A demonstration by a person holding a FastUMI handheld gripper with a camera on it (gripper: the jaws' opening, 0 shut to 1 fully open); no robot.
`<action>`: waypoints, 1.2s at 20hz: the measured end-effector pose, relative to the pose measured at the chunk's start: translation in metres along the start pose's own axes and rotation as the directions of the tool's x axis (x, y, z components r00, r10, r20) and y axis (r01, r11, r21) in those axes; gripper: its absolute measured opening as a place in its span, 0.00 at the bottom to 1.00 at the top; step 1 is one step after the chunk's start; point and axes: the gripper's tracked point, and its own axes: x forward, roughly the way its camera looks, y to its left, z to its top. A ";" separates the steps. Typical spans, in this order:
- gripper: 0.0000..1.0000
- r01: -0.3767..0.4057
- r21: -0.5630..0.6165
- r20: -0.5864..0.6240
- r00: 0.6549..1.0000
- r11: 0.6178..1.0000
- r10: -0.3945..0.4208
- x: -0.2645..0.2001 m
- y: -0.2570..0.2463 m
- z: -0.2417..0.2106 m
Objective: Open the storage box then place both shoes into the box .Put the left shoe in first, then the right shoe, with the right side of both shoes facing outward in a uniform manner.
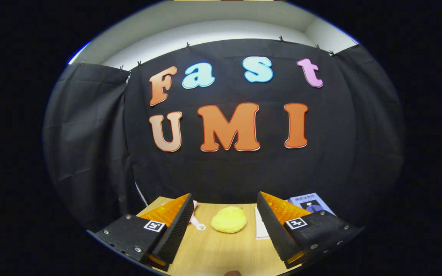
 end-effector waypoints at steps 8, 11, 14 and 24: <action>0.98 0.112 -0.077 0.147 0.984 0.991 -0.100 -0.031 -0.047 0.037; 0.98 0.133 -0.081 0.160 0.980 0.988 -0.119 -0.036 -0.056 0.042; 0.98 0.146 -0.080 0.195 0.972 0.986 -0.129 -0.043 -0.067 0.049; 0.98 0.100 -0.075 0.235 0.969 0.992 -0.080 -0.041 -0.062 0.059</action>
